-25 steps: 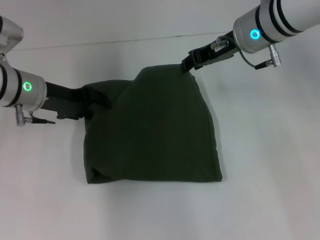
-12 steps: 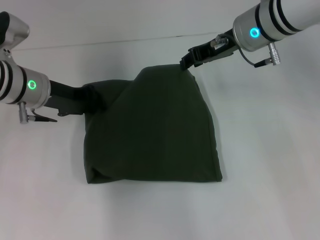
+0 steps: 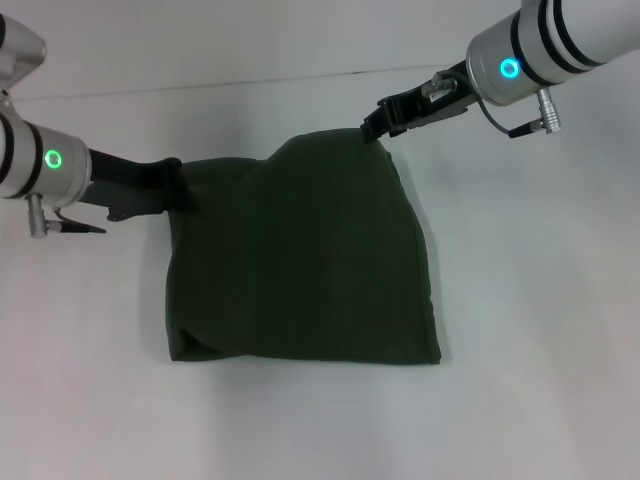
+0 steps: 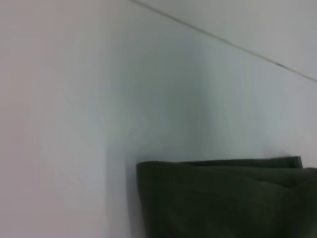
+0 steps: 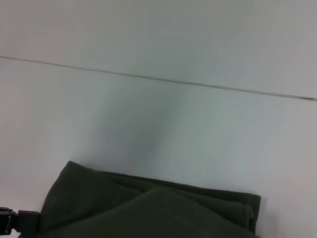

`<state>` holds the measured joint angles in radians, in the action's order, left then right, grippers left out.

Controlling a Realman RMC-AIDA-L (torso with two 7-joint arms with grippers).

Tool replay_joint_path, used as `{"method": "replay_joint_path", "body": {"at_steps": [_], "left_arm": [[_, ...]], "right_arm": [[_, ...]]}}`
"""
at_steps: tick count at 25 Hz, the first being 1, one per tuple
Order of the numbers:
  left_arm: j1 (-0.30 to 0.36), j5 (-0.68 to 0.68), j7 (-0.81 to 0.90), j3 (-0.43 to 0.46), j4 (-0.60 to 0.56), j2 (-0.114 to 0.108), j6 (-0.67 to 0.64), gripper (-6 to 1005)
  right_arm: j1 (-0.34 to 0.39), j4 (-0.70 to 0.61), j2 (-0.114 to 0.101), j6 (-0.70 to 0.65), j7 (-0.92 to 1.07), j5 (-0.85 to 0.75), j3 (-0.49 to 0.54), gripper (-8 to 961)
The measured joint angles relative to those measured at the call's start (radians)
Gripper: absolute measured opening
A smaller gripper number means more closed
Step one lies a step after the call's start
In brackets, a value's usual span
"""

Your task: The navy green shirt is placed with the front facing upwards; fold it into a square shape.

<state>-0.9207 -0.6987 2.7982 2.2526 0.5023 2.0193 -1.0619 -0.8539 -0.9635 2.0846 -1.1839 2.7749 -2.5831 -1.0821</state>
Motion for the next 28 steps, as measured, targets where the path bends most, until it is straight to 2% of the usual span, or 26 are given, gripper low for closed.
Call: {"method": "replay_joint_path", "body": {"at_steps": [2,10,15,24,28], "left_arm": [[0.000,0.000,0.001,0.000,0.006,-0.001,-0.002,-2],[0.024,0.005,0.024,0.002,0.045,-0.004,-0.007,0],[0.064,0.005,0.056,0.003,0.089,-0.007,-0.023,2],[0.075,0.022,0.075,0.005,0.093,-0.009,-0.026,4],[0.084,0.004,0.065,0.033,0.097,-0.010,-0.035,5]], "right_arm": [[0.000,0.001,0.000,0.001,0.000,0.000,0.000,366],[0.001,0.016,-0.001,0.014,0.000,-0.003,0.002,366],[-0.001,0.021,-0.003,0.026,0.000,-0.004,0.002,366],[-0.010,0.039,-0.005,0.049,0.000,-0.005,0.000,366],[-0.011,0.039,-0.007,0.056,0.000,-0.005,-0.001,367]]}}
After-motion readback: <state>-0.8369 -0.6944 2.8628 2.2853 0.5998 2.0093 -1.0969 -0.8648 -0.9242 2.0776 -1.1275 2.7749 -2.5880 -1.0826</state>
